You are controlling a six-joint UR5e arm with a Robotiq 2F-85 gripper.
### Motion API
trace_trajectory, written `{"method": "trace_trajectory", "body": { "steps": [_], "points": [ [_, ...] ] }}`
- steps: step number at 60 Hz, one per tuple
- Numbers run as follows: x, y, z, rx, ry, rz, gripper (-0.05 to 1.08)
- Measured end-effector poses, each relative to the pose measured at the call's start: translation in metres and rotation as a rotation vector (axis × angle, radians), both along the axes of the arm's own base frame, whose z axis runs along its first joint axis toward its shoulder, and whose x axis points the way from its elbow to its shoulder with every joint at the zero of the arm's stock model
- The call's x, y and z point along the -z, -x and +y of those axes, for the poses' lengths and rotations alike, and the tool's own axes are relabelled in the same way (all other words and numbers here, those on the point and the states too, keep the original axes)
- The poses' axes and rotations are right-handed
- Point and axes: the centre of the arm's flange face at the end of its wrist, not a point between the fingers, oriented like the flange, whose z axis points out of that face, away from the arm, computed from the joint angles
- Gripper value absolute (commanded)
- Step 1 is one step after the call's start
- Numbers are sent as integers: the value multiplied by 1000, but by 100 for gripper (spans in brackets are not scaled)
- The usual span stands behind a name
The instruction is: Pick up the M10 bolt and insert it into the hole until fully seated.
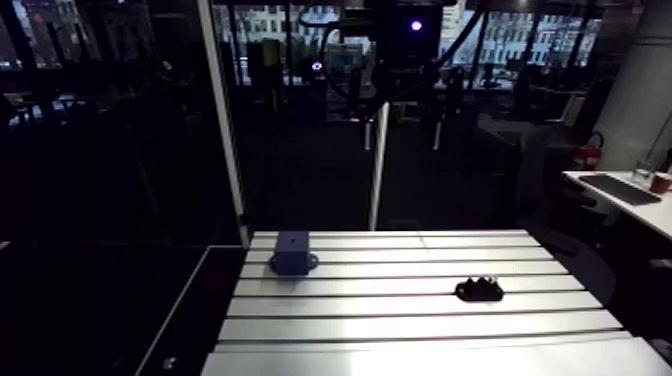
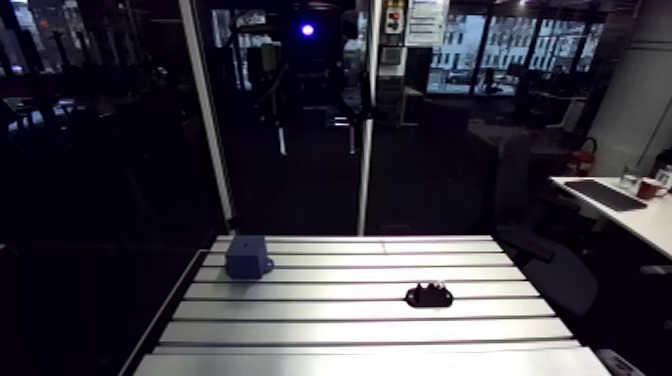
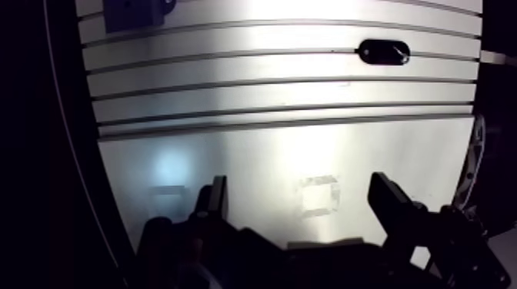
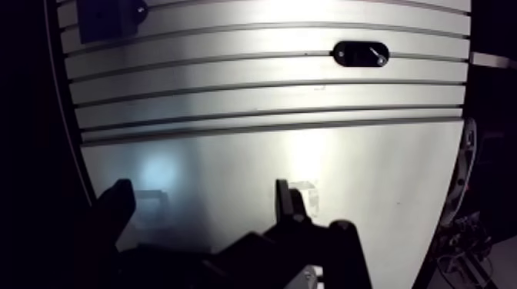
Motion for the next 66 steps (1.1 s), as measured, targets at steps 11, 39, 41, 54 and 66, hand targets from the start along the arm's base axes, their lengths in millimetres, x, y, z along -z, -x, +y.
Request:
{"method": "trace_trajectory", "body": {
  "steps": [11,39,41,54,66],
  "points": [
    [2,19,-10,-42,18,22,1],
    [8,38,-20,-84,32,37,1],
    [8,38,-20,-85,31,38,1],
    [9,39,-18,-90,28,39,1],
    [11,41,-10,-107,26,51,1]
  ]
}}
